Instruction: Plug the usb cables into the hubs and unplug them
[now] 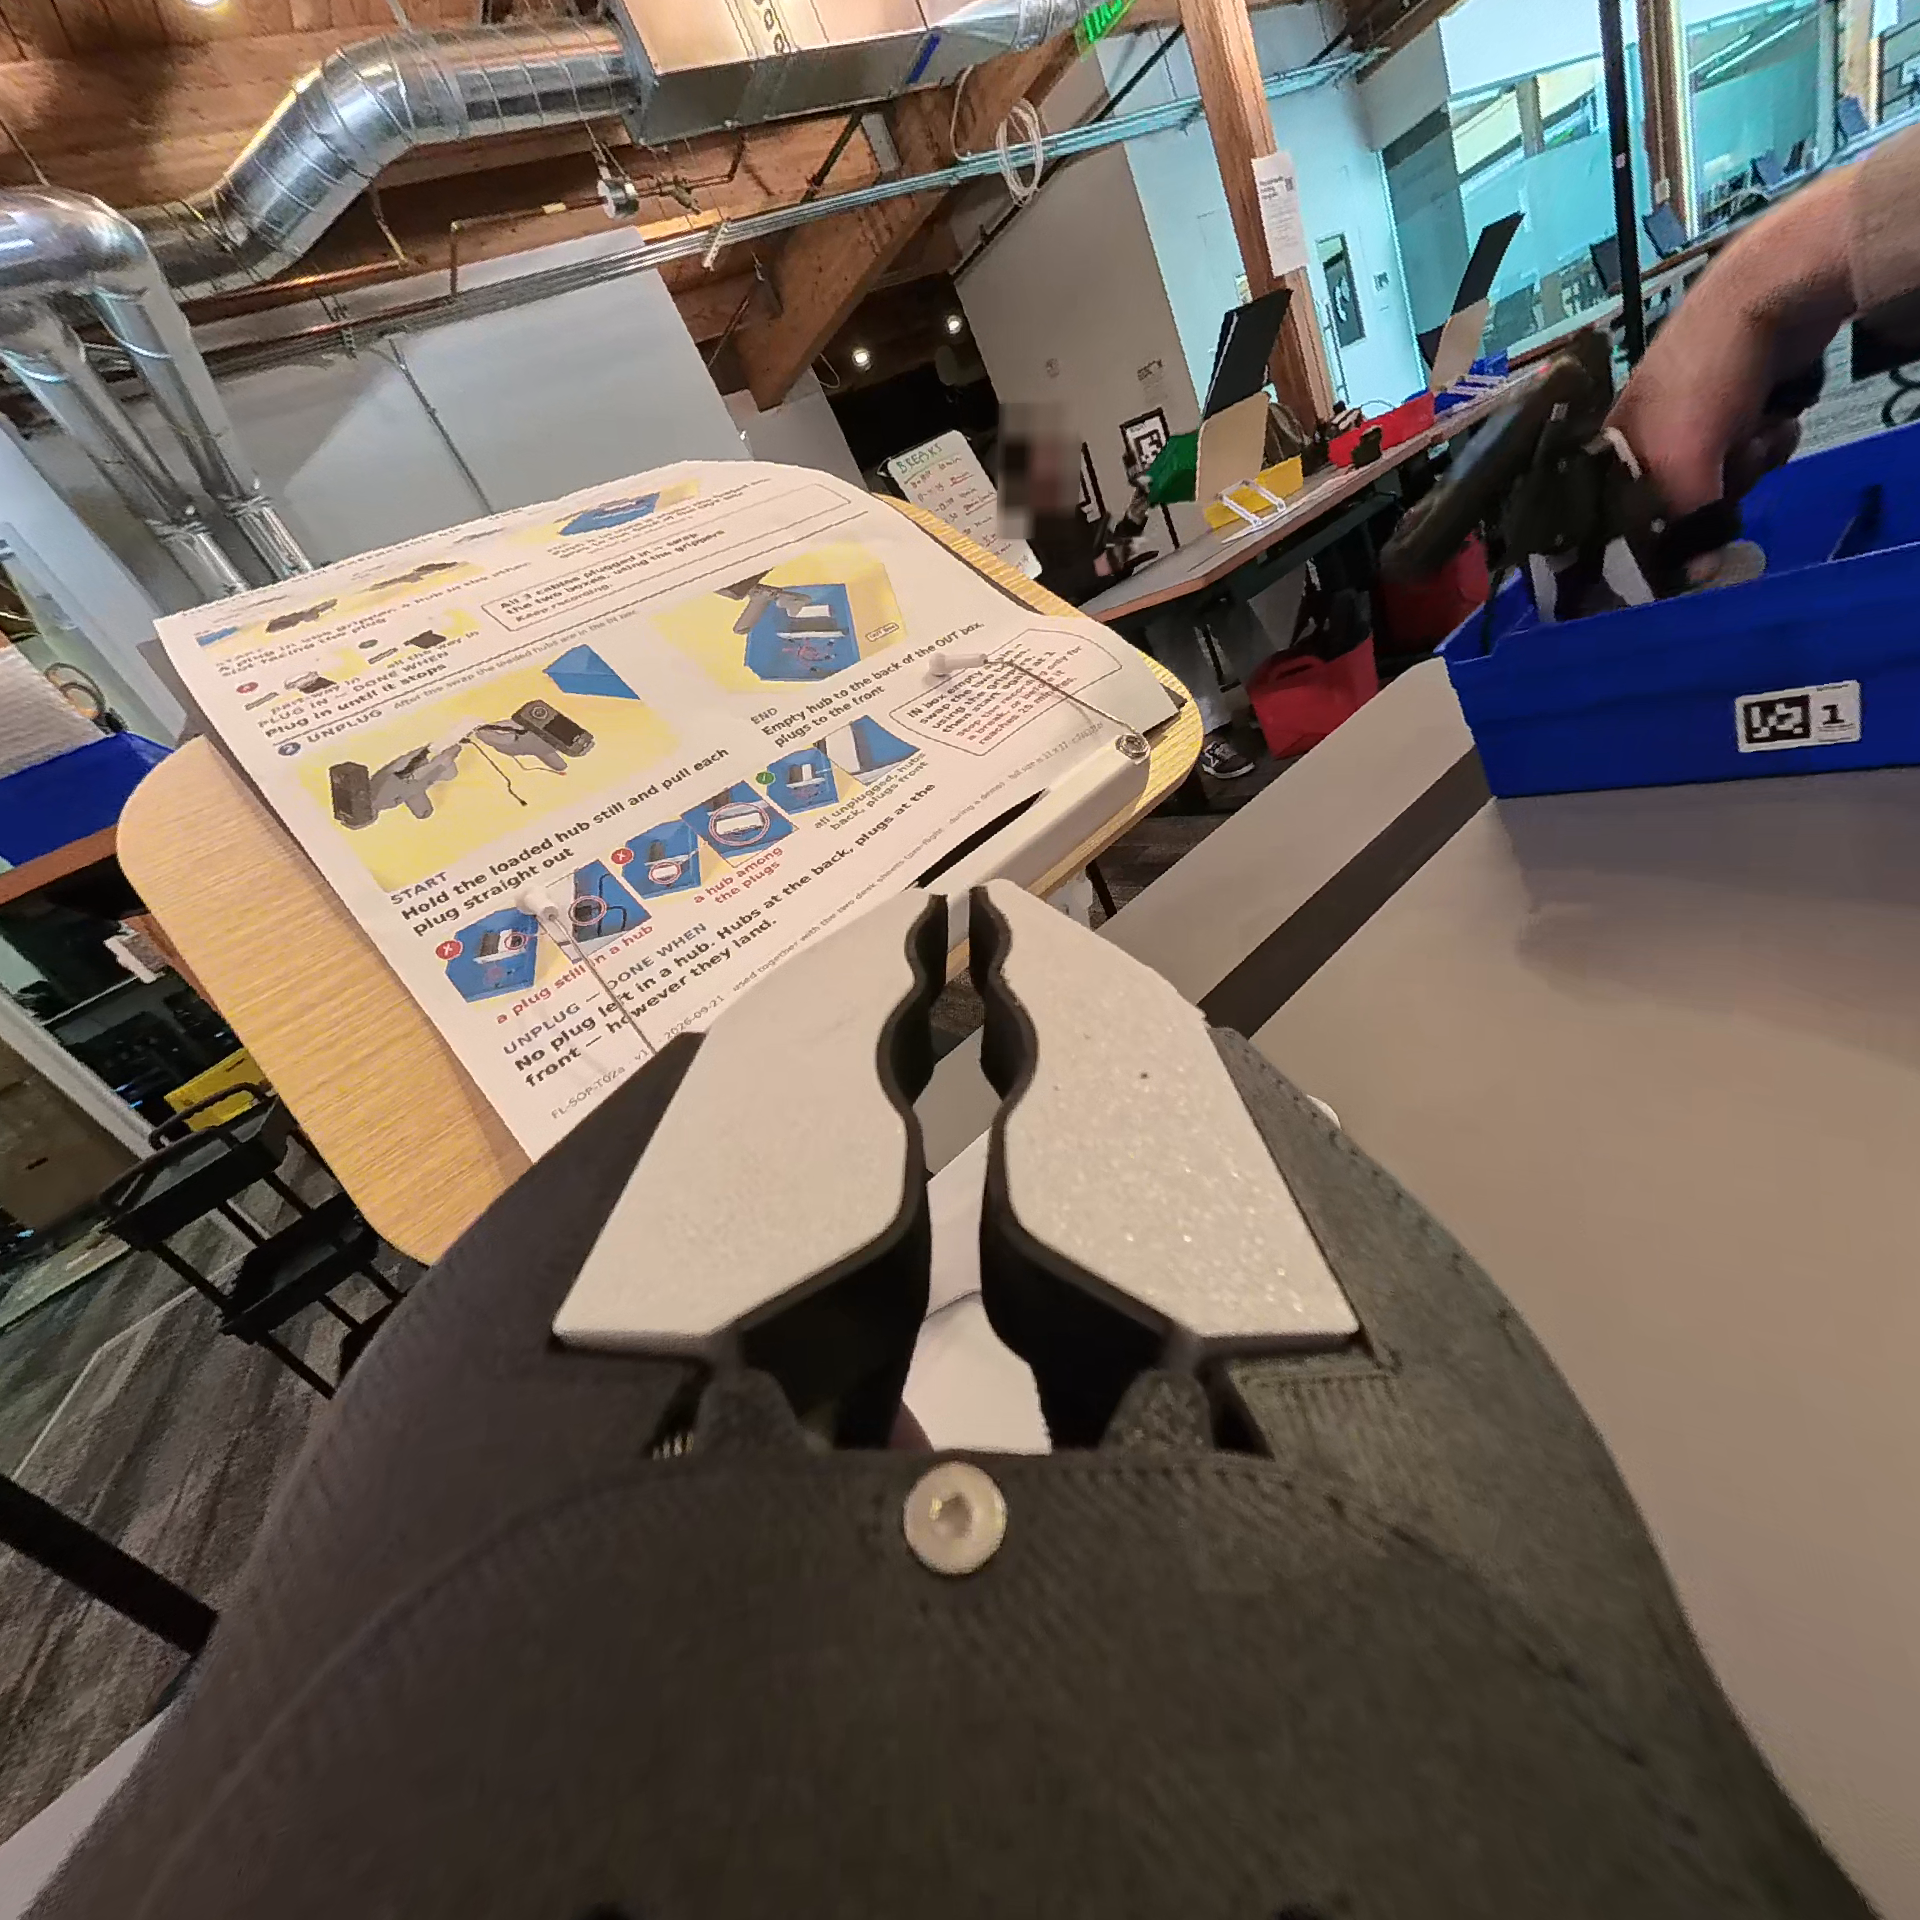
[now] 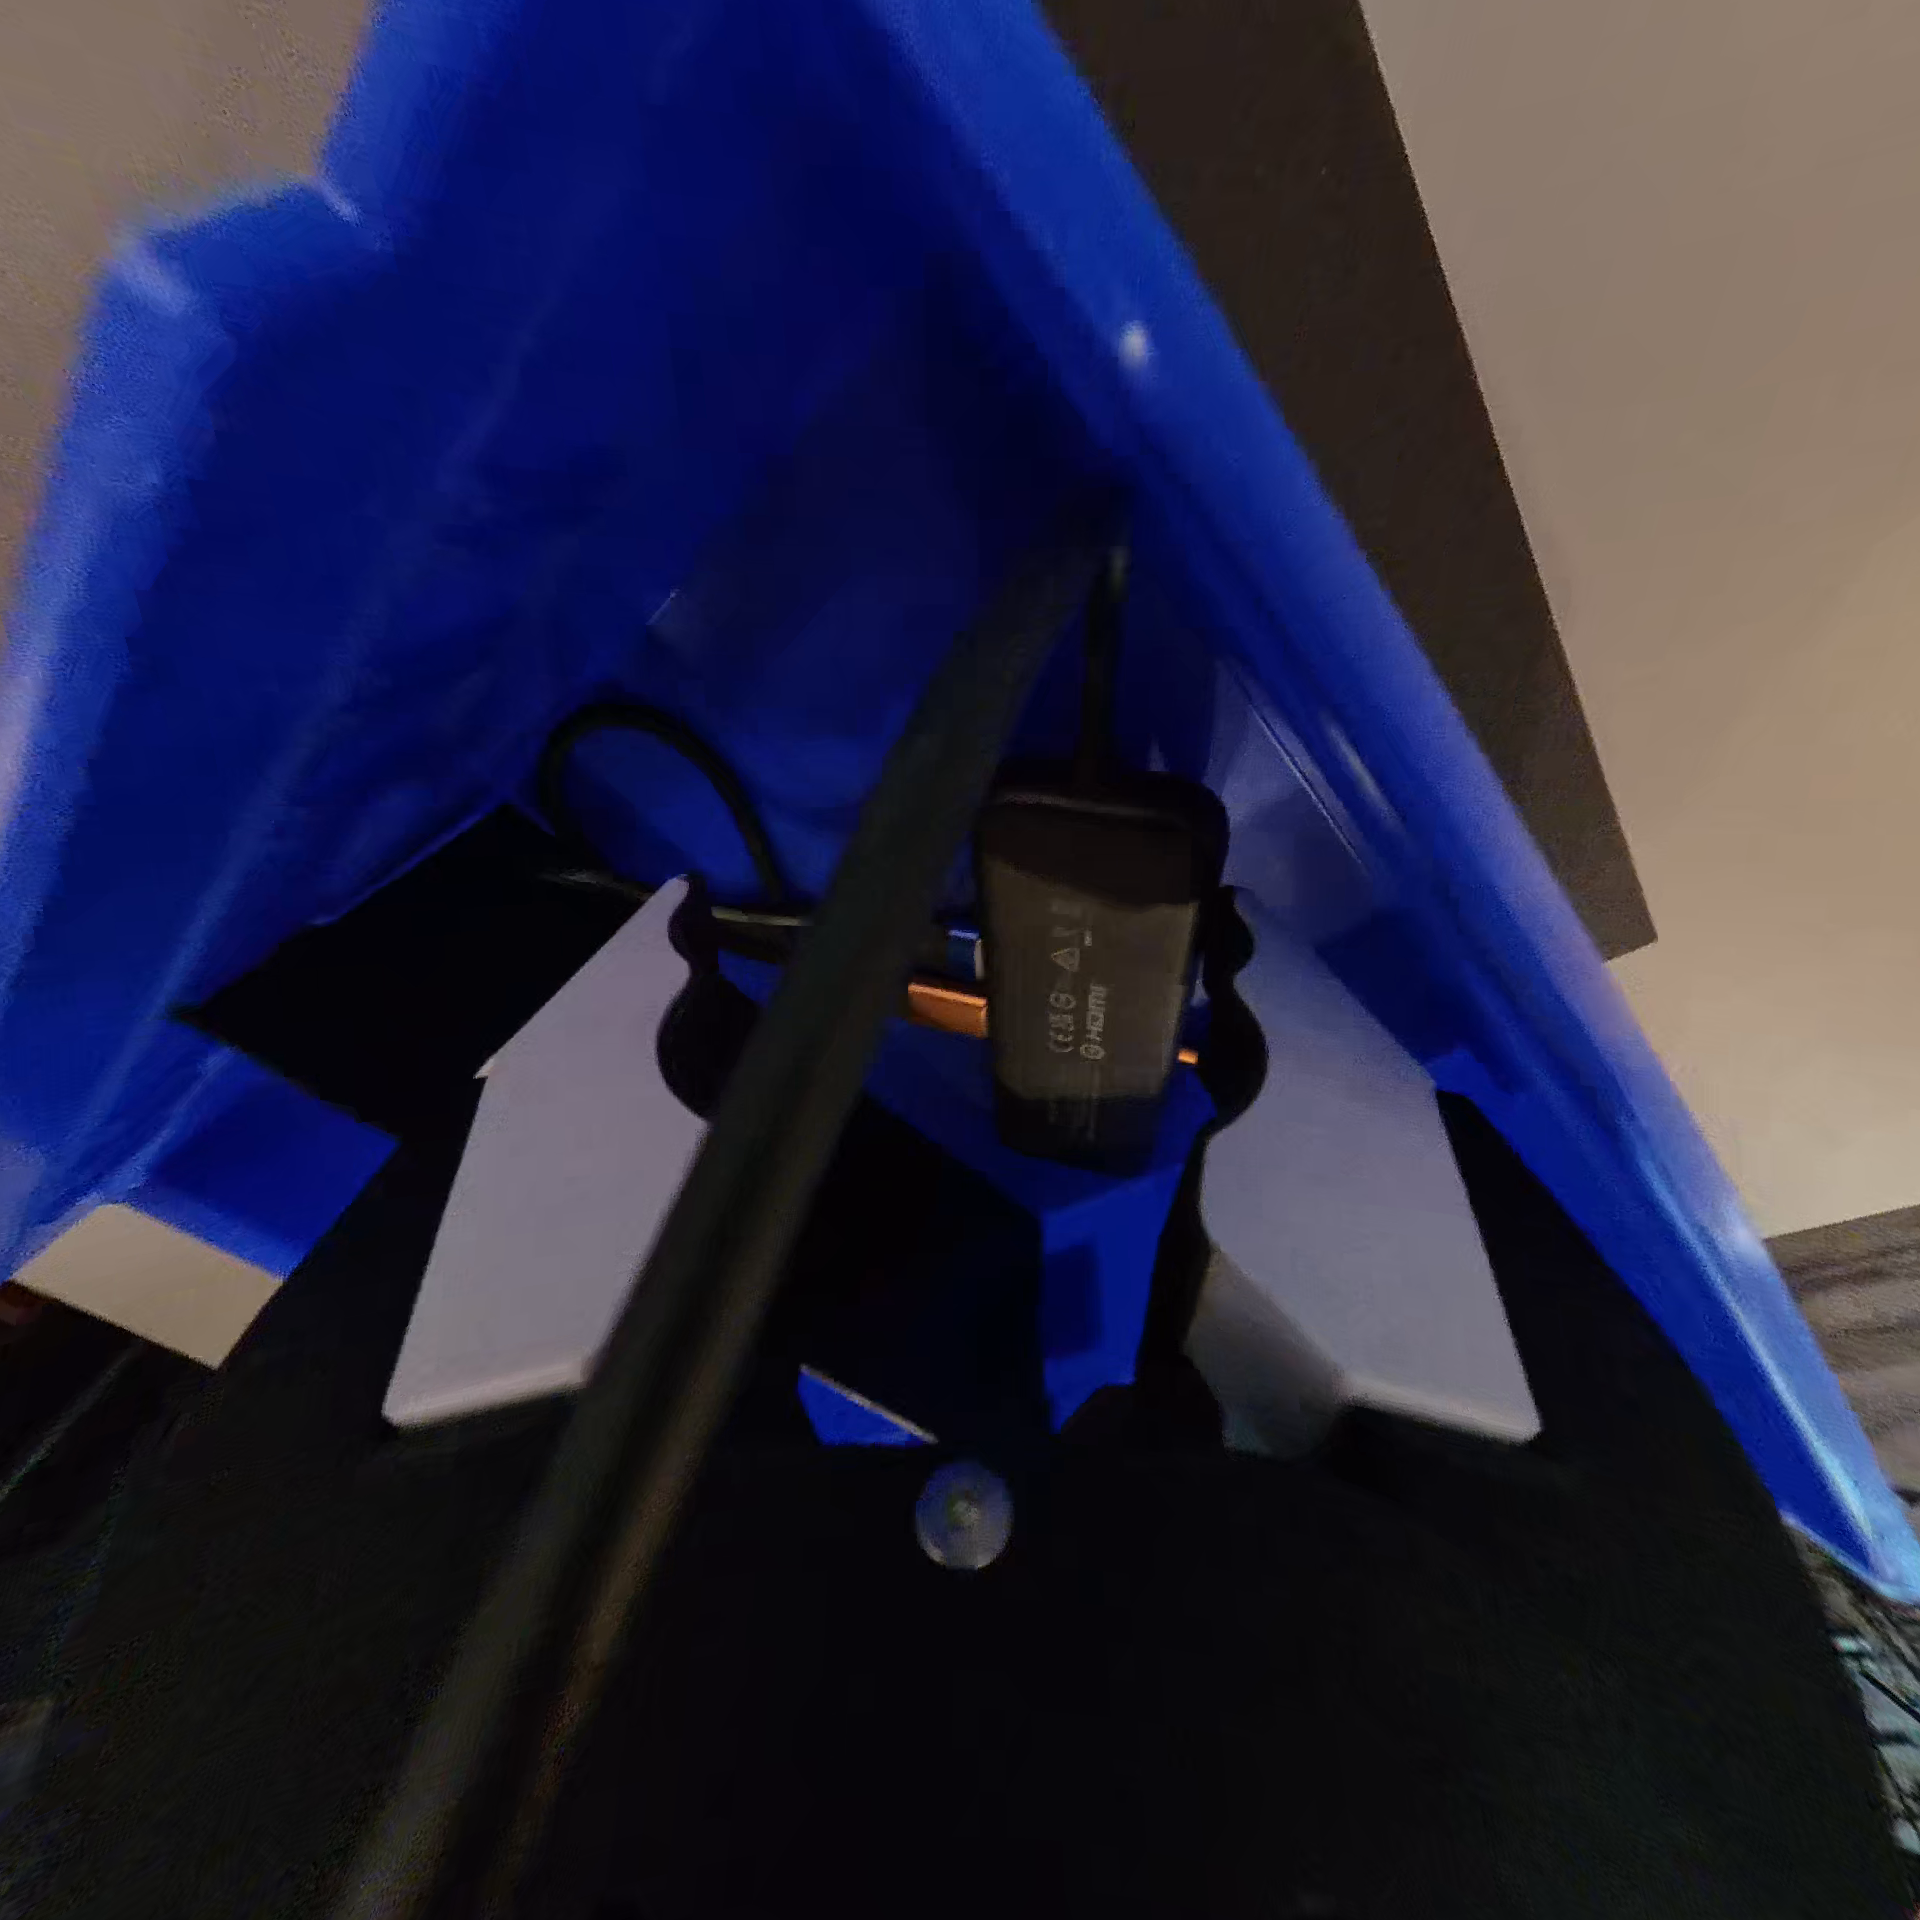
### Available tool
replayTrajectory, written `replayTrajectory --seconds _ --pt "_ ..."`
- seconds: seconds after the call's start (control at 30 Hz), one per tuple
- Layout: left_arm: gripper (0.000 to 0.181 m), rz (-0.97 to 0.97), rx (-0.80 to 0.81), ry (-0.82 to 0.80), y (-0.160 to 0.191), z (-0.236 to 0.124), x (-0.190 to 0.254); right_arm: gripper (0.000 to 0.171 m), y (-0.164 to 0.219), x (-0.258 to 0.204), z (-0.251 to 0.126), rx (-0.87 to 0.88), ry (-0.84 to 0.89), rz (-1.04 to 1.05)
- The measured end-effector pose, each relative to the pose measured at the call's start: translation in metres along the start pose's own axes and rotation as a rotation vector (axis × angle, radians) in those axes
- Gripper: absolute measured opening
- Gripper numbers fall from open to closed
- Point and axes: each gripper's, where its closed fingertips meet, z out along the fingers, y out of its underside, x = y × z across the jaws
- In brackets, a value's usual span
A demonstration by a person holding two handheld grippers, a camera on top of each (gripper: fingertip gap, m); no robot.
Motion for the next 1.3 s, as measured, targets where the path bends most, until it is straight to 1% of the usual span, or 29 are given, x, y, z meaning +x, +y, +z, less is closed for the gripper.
replayTrajectory --seconds 0.03,0.07,0.1,0.17,0.33,0.43,0.47,0.53,0.6,0.7,0.77,0.87,0.93,1.0,1.07,1.13,1.2,1.23,1.3 --pt "0.003 0.004 0.0 0.001 0.0 0.0 0.0 0.099 0.001 -0.003 -0.005 0.008 -0.021 0.011" --pt "0.003 0.005 -0.002 0.006 0.0 0.0 0.001 0.106 0.003 -0.007 -0.009 0.005 -0.046 0.025" --pt "0.003 0.003 -0.004 0.011 0.0 0.0 0.002 0.107 0.009 -0.008 -0.013 -0.015 -0.052 0.038" --pt "0.004 0.0 -0.004 0.012 0.0 0.0 0.002 0.106 0.022 -0.003 -0.021 -0.068 -0.026 0.053" --pt "0.004 -0.007 -0.007 0.02 0.001 0.001 0.002 0.105 0.035 0.002 -0.046 -0.065 0.023 0.073" --pt "0.005 -0.003 -0.006 0.021 -0.001 0.001 0.003 0.101 0.049 0.009 -0.066 -0.088 0.111 0.087" --pt "0.005 0.0 -0.006 0.021 -0.001 0.001 0.003 0.103 0.053 0.011 -0.077 -0.093 0.153 0.095" --pt "0.005 0.003 0.0 0.018 -0.004 0.0 0.003 0.102 0.057 0.009 -0.104 -0.069 0.246 0.098" --pt "0.005 0.003 0.002 0.02 -0.006 0.0 0.004 0.102 0.055 0.001 -0.136 -0.006 0.347 0.101" --pt "0.005 0.003 0.008 0.021 -0.009 0.0 0.005 0.097 0.044 -0.021 -0.189 0.123 0.532 0.125" --pt "0.005 0.003 0.013 0.025 -0.012 0.0 0.006 0.094 0.025 -0.05 -0.222 0.245 0.648 0.101" --pt "0.005 0.0 0.016 0.022 -0.015 0.0 0.007 0.092 -0.029 -0.118 -0.268 0.53 0.741 0.028" --pt "0.005 -0.014 0.025 0.028 -0.018 0.0 0.008 0.088 -0.073 -0.175 -0.302 0.789 0.772 -0.041" --pt "0.006 -0.035 0.039 0.038 -0.021 -0.001 0.009 0.075 -0.111 -0.232 -0.334 1.053 0.785 -0.093" --pt "0.006 -0.029 0.039 0.035 -0.023 -0.002 0.008 0.074 -0.142 -0.287 -0.348 1.238 0.728 -0.171" --pt "0.006 -0.031 0.052 0.03 -0.027 -0.004 0.004 0.071 -0.166 -0.332 -0.358 1.403 0.663 -0.239" --pt "0.009 -0.034 0.068 0.029 -0.031 -0.007 -0.001 0.071 -0.18 -0.358 -0.364 1.531 0.635 -0.271" --pt "0.011 -0.038 0.08 0.032 -0.033 -0.009 -0.004 0.066 -0.184 -0.365 -0.364 1.59 0.618 -0.27" --pt "0.014 -0.055 0.098 0.031 -0.035 -0.012 -0.011 0.065 -0.19 -0.378 -0.36 1.687 0.547 -0.286"
